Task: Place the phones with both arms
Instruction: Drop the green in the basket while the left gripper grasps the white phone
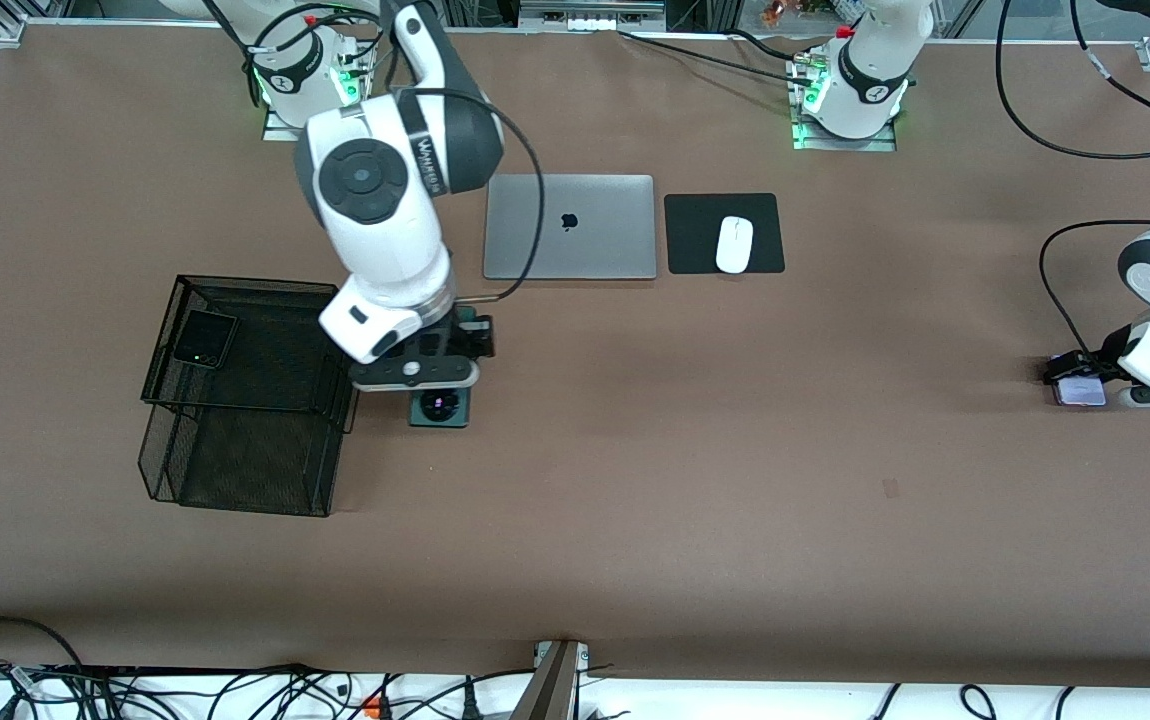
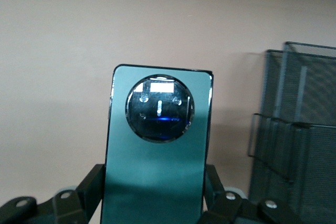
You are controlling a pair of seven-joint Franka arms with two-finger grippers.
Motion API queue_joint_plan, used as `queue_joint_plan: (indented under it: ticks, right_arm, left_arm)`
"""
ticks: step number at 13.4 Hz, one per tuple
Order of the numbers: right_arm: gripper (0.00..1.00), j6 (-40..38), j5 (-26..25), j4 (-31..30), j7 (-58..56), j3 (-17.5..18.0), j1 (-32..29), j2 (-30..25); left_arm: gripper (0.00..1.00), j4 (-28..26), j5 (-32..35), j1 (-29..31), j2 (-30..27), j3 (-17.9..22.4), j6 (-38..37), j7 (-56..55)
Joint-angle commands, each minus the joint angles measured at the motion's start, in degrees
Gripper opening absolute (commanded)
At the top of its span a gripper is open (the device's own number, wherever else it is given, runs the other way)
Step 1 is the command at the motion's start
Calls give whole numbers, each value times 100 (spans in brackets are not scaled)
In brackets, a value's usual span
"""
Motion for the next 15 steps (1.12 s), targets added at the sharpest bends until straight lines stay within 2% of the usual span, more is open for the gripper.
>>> queue_joint_plan:
  ticks: [1, 2, 3, 4, 6, 8, 12, 15]
  right_arm:
    - [1, 42, -96, -594, -323, -364, 50, -329]
    - [1, 59, -96, -778, -542, -479, 50, -391]
    - [1, 94, -96, -1015, -780, -567, 58, -522]
    - [0, 208, -96, -1339, -965, -646, 58, -732]
    - [0, 681, -105, -2295, -1116, -673, 58, -1408]
    - [0, 920, -210, -2957, -1125, -839, 58, -1823]
    - [0, 991, -237, -3591, -1353, -1200, 50, -2088]
    - [0, 1595, -237, -4179, -1651, -1288, 50, -2176]
  left_arm:
    - [100, -27, -220, 49, 34, -57, 114, 70]
    - [99, -27, -247, 49, 34, -57, 114, 70]
    - [86, -27, -247, 49, 43, -57, 114, 70]
    - [69, -9, -247, 49, 60, -57, 114, 70]
    - [30, 8, -308, 49, 69, -57, 114, 9]
    - [2, 26, -370, 31, 69, -57, 88, -70]
    - [0, 297, -361, -179, 43, -84, -219, -492]
    - [0, 701, -361, -302, 43, -84, -807, -676]
